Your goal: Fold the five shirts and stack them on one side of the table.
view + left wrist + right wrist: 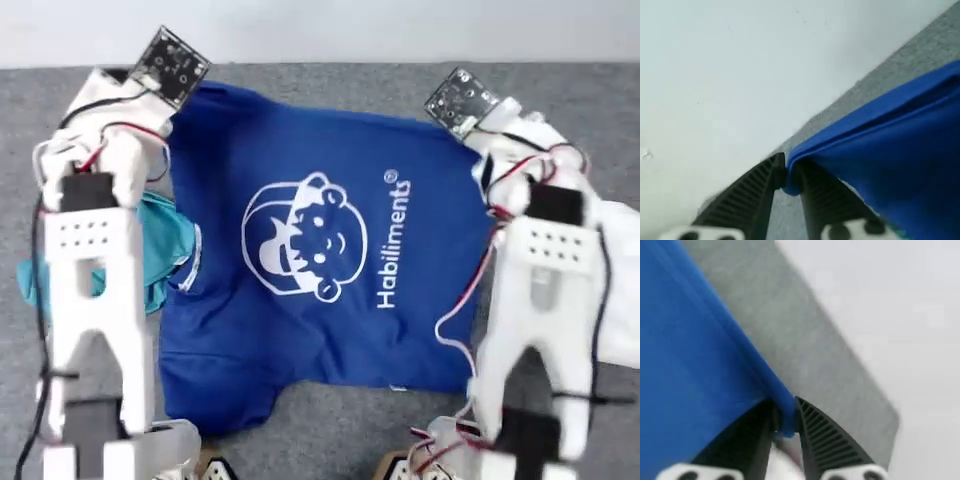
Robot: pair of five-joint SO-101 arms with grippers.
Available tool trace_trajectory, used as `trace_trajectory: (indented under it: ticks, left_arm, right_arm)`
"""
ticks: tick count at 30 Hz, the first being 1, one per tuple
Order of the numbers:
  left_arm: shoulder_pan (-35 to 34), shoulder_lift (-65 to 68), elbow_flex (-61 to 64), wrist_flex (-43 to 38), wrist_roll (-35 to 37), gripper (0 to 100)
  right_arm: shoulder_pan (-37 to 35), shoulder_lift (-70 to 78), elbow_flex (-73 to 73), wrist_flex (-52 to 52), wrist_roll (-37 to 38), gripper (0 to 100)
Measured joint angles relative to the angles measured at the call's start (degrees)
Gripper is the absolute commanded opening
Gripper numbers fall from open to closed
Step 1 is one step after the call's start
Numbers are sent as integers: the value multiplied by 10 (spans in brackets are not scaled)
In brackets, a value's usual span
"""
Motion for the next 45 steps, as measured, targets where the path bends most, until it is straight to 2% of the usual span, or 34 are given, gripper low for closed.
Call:
trace_trajectory:
  ticks: [5, 11, 15, 19, 23, 26, 37, 41, 45]
  left_arm:
    - [0, 109, -46, -64, 0, 14]
    - [7, 245, -197, -75, -3, 14]
    - [25, 322, -301, -73, -34, 14]
    - [47, 345, -368, -18, -67, 14]
    - [63, 345, -403, 56, -91, 14]
    - [74, 345, -433, 139, -98, 13]
    - [88, 345, -604, 574, -105, 13]
    - [83, 337, -586, 614, -103, 13]
    - [92, 272, -465, 615, -101, 13]
  right_arm:
    - [-12, 111, 0, -180, 35, 10]
    - [-21, 228, -14, -355, 62, 10]
    - [-21, 280, -58, -382, 65, 10]
    - [-21, 287, -68, -382, 65, 10]
    - [-20, 286, -68, -319, 65, 10]
    - [-20, 265, -68, -233, 66, 10]
    - [-19, 126, -68, 134, 66, 10]
    - [-19, 97, -68, 248, 66, 10]
    - [-19, 92, -68, 337, 66, 10]
